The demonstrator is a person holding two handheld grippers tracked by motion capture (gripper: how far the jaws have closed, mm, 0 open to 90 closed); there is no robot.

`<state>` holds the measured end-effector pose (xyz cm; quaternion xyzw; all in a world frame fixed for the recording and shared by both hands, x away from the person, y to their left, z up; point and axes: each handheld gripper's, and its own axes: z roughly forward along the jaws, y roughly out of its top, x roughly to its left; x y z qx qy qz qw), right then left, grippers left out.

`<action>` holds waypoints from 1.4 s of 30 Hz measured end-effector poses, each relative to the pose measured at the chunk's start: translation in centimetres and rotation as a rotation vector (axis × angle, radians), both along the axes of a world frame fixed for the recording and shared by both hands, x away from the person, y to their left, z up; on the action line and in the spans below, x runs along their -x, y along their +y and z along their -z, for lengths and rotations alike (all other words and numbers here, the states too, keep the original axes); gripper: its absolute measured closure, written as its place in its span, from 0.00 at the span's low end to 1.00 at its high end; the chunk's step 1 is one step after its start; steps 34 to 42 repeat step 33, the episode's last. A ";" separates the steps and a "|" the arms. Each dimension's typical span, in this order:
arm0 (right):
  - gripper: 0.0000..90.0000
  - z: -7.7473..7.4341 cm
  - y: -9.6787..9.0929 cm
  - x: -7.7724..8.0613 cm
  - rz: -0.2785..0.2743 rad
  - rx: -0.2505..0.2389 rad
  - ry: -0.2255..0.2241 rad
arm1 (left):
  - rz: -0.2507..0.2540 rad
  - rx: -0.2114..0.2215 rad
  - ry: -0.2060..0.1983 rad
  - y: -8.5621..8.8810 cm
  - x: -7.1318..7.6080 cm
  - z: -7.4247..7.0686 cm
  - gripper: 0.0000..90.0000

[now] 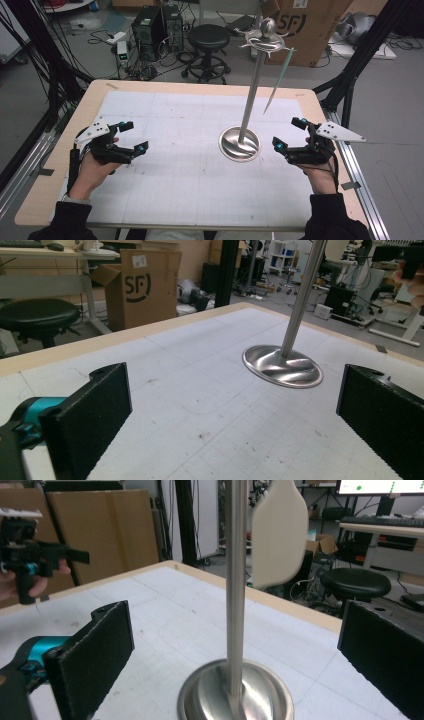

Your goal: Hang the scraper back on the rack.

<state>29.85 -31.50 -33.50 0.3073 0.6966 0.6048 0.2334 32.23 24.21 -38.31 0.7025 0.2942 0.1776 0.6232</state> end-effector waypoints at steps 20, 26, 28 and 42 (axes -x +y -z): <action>0.00 6.0 -2.8 -0.6 0.076 -0.034 0.114 | -0.022 -0.014 0.009 0.0 -0.3 0.5 0.02; 0.00 6.5 -2.0 -0.9 0.064 -0.015 0.121 | -0.033 -0.015 0.020 0.2 -0.4 0.8 0.02; 0.00 6.5 -1.8 -0.8 0.054 -0.008 0.126 | -0.032 -0.022 0.025 0.1 -0.5 1.0 0.02; 0.00 6.6 -1.7 -0.9 0.052 -0.007 0.127 | -0.026 -0.032 0.034 0.0 -0.6 1.1 0.02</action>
